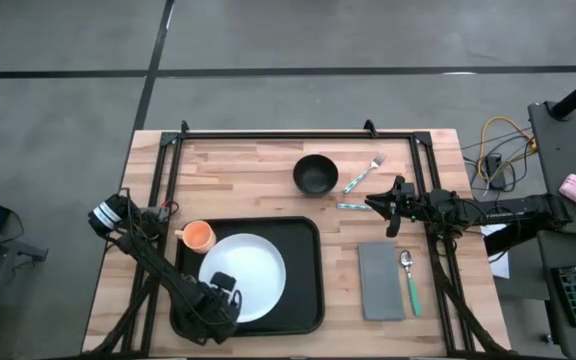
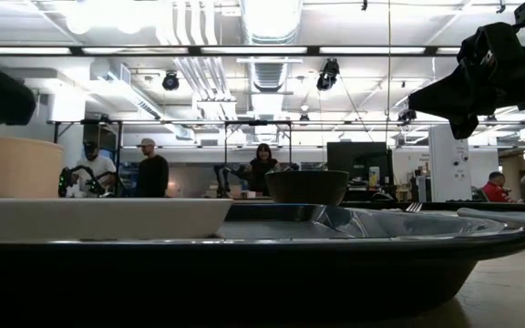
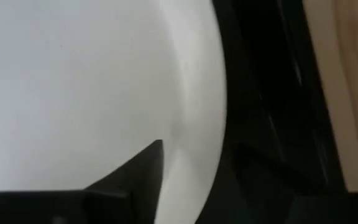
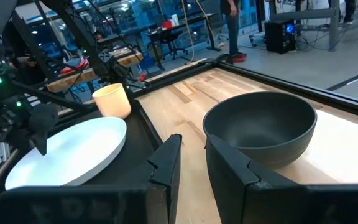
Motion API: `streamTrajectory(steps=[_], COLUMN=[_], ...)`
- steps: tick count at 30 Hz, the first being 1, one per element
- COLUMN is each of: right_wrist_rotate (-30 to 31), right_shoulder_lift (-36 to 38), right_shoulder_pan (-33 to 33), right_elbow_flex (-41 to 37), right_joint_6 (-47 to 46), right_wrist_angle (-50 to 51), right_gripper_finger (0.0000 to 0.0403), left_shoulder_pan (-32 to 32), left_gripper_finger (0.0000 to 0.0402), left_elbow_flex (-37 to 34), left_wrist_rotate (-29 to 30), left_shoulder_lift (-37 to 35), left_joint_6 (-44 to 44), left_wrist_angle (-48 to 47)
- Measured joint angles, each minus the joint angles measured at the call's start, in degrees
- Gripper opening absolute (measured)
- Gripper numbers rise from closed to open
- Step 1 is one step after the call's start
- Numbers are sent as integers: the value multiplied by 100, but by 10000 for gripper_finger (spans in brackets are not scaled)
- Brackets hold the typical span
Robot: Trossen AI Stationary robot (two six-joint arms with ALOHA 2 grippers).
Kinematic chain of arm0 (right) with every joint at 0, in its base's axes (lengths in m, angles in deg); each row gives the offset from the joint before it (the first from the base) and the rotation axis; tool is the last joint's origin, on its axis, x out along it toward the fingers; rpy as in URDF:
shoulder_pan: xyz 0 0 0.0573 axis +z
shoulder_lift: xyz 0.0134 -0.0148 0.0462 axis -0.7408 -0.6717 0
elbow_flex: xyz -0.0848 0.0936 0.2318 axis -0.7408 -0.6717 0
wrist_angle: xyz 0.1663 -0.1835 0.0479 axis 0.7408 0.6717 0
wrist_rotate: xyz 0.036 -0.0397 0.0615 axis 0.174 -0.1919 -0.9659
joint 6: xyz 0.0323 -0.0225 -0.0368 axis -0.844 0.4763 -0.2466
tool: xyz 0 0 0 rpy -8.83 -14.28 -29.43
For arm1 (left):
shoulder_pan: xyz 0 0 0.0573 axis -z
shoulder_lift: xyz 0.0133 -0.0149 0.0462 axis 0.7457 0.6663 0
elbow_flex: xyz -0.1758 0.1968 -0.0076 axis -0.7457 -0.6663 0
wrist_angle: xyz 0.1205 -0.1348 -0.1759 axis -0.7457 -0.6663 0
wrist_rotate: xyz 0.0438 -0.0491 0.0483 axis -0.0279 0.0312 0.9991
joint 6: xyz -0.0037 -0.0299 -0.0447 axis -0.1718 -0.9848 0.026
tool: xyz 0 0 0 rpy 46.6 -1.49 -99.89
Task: Set up tray
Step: Put the white plate on the black serving tray to the bottom right of the orange cup, then put the black bowl on the white plate
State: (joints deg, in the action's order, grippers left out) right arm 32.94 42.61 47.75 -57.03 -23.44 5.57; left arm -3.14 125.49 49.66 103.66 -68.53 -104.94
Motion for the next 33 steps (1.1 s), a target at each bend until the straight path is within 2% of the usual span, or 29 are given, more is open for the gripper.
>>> streamTrajectory(steps=[6,9,25,33], right_wrist_rotate=[0,-2,-2,-2], right_shoulder_lift=[0,0,-2,2], right_shoulder_pan=[2,0,0,0], right_elbow_flex=[0,0,2,2], right_joint_6=[0,0,-19,-13], right_wrist_angle=[0,-2,-2,-2], right_gripper_finger=[68,68,68,68], left_shoulder_pan=[-3,-7,-149,-598], left_gripper_finger=[254,275,280,280], left_elbow_flex=[414,721,1480,1799], left_wrist_rotate=[-29,-29,232,557], left_shoulder_lift=[-47,-134,-498,-498], left_joint_6=[-2,-42,-433,-198], left_wrist_angle=[-397,-739,-861,-851])
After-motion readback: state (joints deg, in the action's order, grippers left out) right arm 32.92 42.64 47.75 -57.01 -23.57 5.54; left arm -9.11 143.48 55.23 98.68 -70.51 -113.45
